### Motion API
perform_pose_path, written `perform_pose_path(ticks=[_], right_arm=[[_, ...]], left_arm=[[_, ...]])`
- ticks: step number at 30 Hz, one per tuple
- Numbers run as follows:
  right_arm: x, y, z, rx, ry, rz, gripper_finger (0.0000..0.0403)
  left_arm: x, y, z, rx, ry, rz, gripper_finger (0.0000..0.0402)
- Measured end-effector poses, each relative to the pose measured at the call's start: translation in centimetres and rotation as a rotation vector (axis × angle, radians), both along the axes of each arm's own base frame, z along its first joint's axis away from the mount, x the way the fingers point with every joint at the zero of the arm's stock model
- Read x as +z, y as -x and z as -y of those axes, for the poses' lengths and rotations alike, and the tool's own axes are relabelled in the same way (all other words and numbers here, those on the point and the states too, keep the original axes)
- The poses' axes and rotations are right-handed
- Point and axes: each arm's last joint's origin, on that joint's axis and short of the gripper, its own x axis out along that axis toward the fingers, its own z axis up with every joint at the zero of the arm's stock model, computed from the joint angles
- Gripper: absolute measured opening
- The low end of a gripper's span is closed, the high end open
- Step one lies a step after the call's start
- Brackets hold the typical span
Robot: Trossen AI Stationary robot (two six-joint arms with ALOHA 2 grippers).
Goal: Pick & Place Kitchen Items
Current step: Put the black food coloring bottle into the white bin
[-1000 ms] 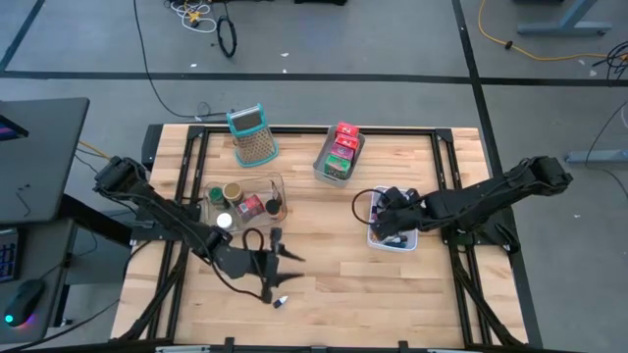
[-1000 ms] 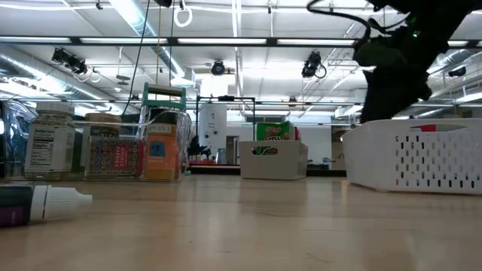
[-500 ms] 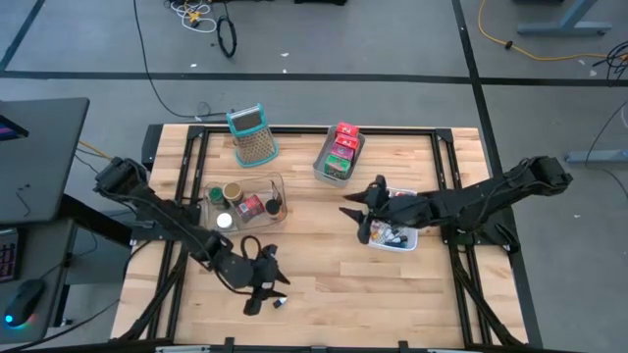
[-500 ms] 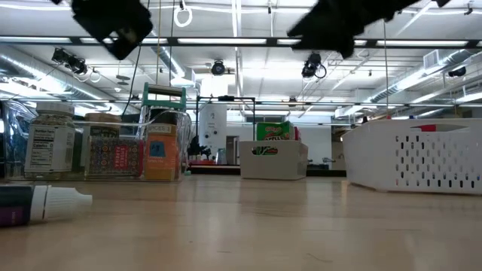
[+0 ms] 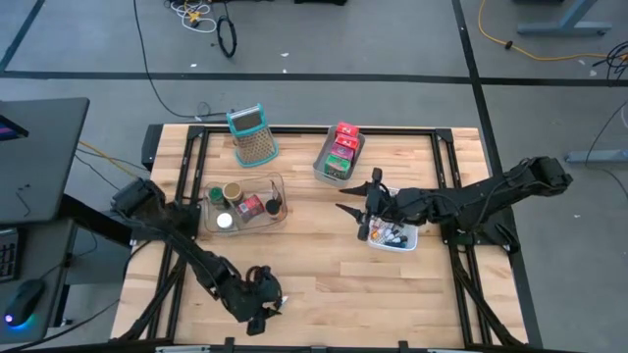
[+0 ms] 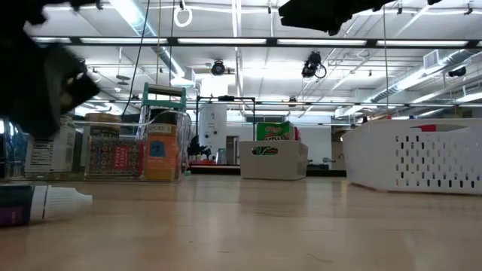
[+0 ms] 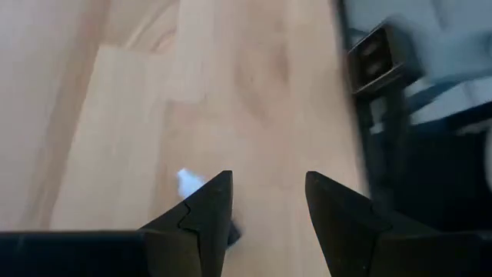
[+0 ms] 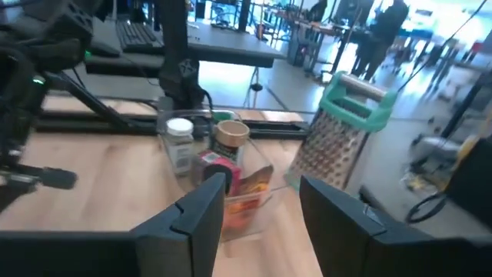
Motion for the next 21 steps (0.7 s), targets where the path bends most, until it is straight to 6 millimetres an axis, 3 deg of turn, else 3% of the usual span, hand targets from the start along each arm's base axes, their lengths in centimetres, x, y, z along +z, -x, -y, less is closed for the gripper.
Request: perform_pose_path(ticks=[3,12,21], right_arm=[[0.2,-0.1,0.5,-0.005,0.086,-0.004,0.0181],[1.4,-0.5,2.5,-0.068,0.234,0.062,0.0181],[2.0,-0.5,3.9,-0.126,0.236,0.123,0.0181]], left_arm=[[-1.5,0.4,0.0,0.069,-0.075,-0.032,0.0173],[-4.0,0.0,0.4,0.170,-0.041,-0.076,0.0173],[-4.4,0.4,0.2,0.151,-0.075,-0.141,0.0173]])
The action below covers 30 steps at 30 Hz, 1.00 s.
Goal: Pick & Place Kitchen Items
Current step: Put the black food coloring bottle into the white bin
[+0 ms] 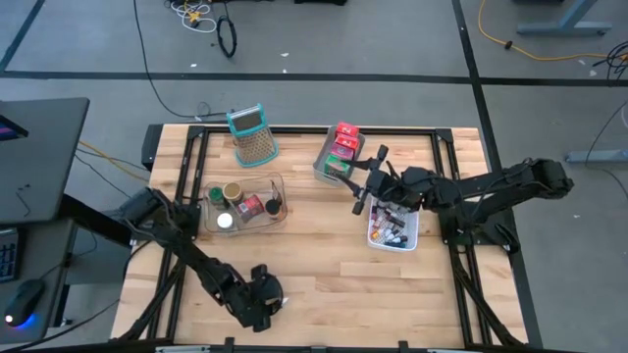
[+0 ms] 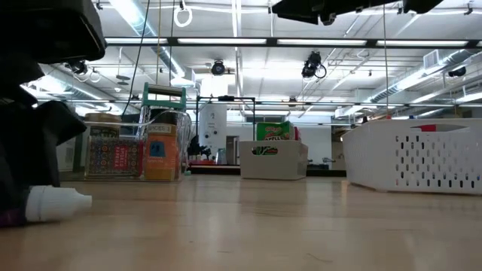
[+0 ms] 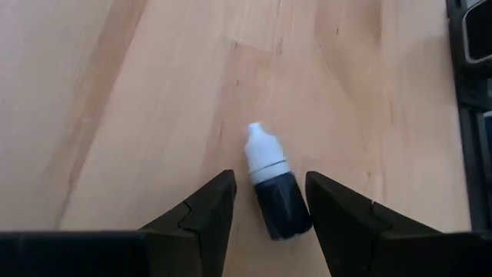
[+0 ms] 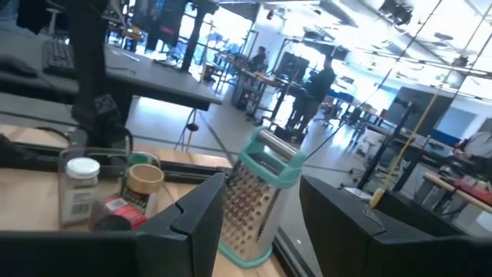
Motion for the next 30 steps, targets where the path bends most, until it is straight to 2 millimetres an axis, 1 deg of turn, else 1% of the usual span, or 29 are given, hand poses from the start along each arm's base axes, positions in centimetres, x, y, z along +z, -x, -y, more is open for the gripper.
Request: perform_pose_path(ticks=[4,7,9,12,15,18,21,25,30], right_arm=[[0.04,-0.01,0.42,-0.015,0.000,0.005,0.0181],[0.03,-0.01,0.66,-0.024,0.000,0.004,0.0181],[0.04,-0.01,0.77,-0.028,-0.001,0.005,0.0181],[0.04,-0.01,0.81,-0.029,-0.006,0.007,0.0181],[0.03,-0.01,0.81,-0.028,-0.022,0.014,0.0181],[0.04,-0.01,0.81,-0.028,-0.025,0.015,0.0181],[0.04,-0.01,0.80,-0.027,-0.036,0.020,0.0181],[0.04,0.00,0.80,-0.026,-0.073,0.036,0.0181],[0.04,0.00,0.80,-0.025,-0.076,0.037,0.0181]], left_arm=[[-0.32,0.62,-0.23,-0.068,-0.108,-0.040,0.0173],[-0.44,0.81,-0.29,-0.138,-0.202,-0.032,0.0173],[-0.47,0.82,-0.31,-0.171,-0.235,-0.026,0.0173],[-0.49,0.76,-0.38,-0.202,-0.262,-0.022,0.0167],[-0.51,0.70,-0.44,-0.218,-0.281,-0.015,0.0148],[-0.51,0.59,-0.44,-0.214,-0.276,-0.002,0.0129],[-0.42,0.46,-0.36,-0.194,-0.267,0.022,0.0121],[-0.40,0.42,-0.38,-0.181,-0.273,0.031,0.0133],[-0.39,0.35,-0.41,-0.210,-0.314,0.043,0.0170]])
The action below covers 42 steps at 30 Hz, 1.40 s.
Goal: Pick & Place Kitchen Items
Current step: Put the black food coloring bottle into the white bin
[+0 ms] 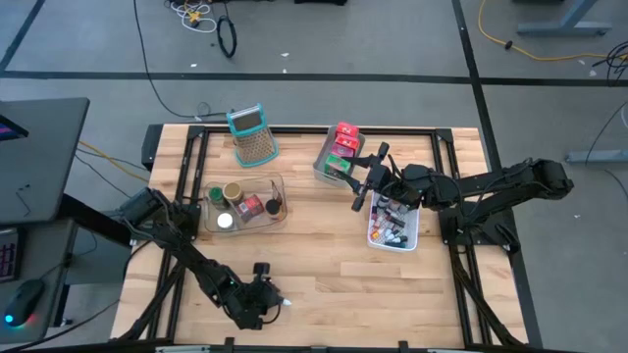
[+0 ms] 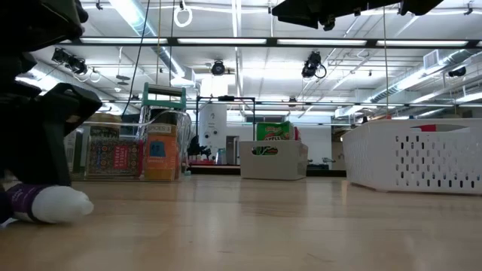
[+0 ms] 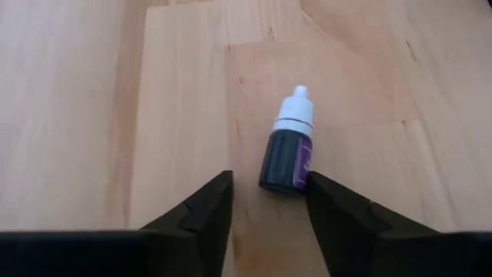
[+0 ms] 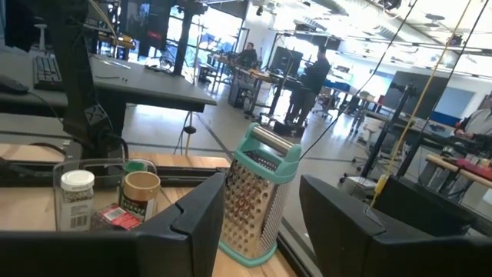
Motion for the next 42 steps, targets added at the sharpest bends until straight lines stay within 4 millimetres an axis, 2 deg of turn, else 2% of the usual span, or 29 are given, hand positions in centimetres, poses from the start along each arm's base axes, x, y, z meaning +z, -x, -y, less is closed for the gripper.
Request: perform_pose_path(ticks=[6,10,18,24,29,34,37,42], right_arm=[[0.0,0.0,0.0,0.001,-0.024,0.011,0.0181],[0.0,0.0,0.0,0.001,-0.024,0.008,0.0181],[-0.2,0.0,0.0,0.002,-0.046,0.002,0.0181],[-0.2,0.0,0.0,0.008,-0.110,0.028,0.0181],[-0.4,-0.3,-0.4,0.157,-0.118,0.015,0.0181],[-1.7,-1.3,-1.3,0.437,-0.128,-0.062,0.0181],[-2.8,-1.8,-1.7,0.541,-0.207,-0.103,0.0181],[-4.8,-1.7,-1.6,0.474,-0.431,-0.254,0.0181]], left_arm=[[0.0,-0.1,0.0,-0.032,-0.035,0.008,0.0206],[0.1,-0.2,0.1,-0.090,-0.060,0.021,0.0208],[0.2,-0.4,0.1,-0.119,-0.051,0.017,0.0166],[0.2,-0.7,-0.2,-0.130,-0.054,0.010,0.0114],[0.2,-1.2,-0.7,-0.142,-0.120,0.032,0.0083],[0.2,-2.1,-2.0,-0.138,-0.268,0.060,0.0096],[0.2,-3.0,-3.5,-0.100,-0.393,0.071,0.0103],[1.1,-5.2,-6.4,0.064,-0.612,0.164,0.0094]])
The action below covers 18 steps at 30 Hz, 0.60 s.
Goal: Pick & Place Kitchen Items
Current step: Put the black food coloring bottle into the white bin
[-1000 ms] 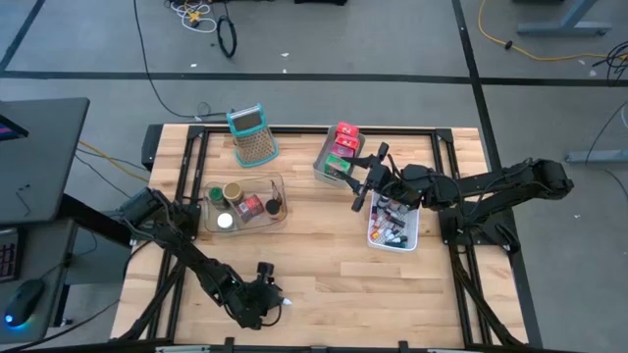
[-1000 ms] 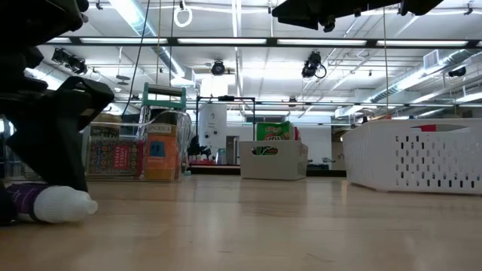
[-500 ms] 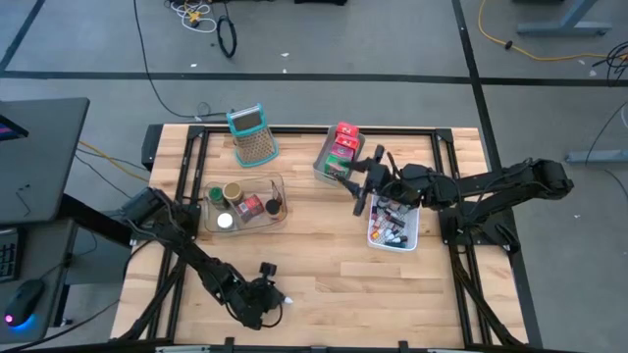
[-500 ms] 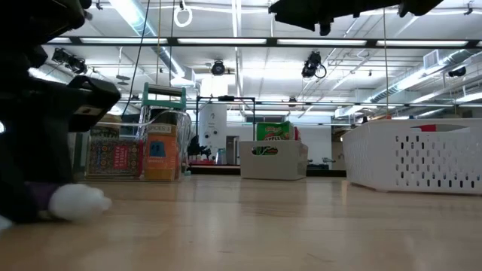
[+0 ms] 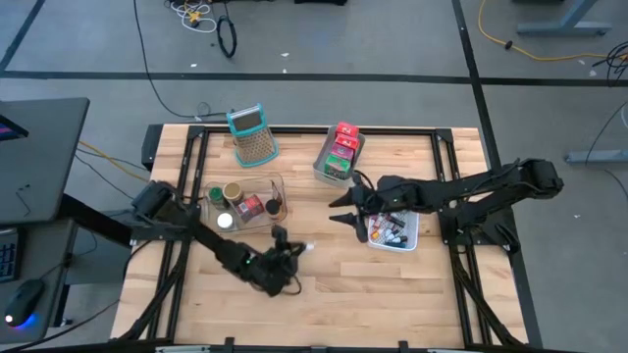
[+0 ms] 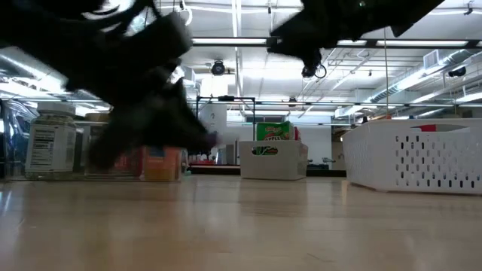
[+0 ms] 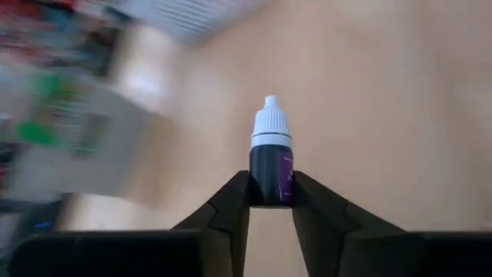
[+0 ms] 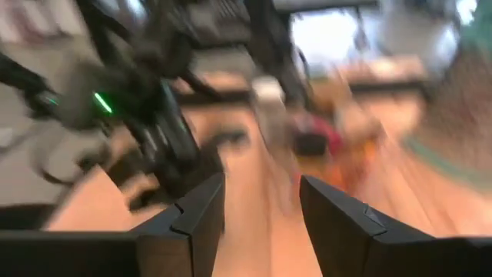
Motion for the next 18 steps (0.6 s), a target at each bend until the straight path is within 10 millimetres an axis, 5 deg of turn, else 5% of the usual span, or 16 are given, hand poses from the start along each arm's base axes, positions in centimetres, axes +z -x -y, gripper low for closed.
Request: perform_pose_path(ticks=[8,18], right_arm=[[-1.6,0.8,0.4,-0.205,-0.207,-0.200,0.0181],[-2.1,0.7,-1.5,-0.247,-0.377,-0.226,0.0181]], left_arm=[[3.1,-3.9,-3.7,0.087,-0.193,0.207,0.0096],[4.7,-5.6,-6.4,0.034,-0.242,0.273,0.0093]])
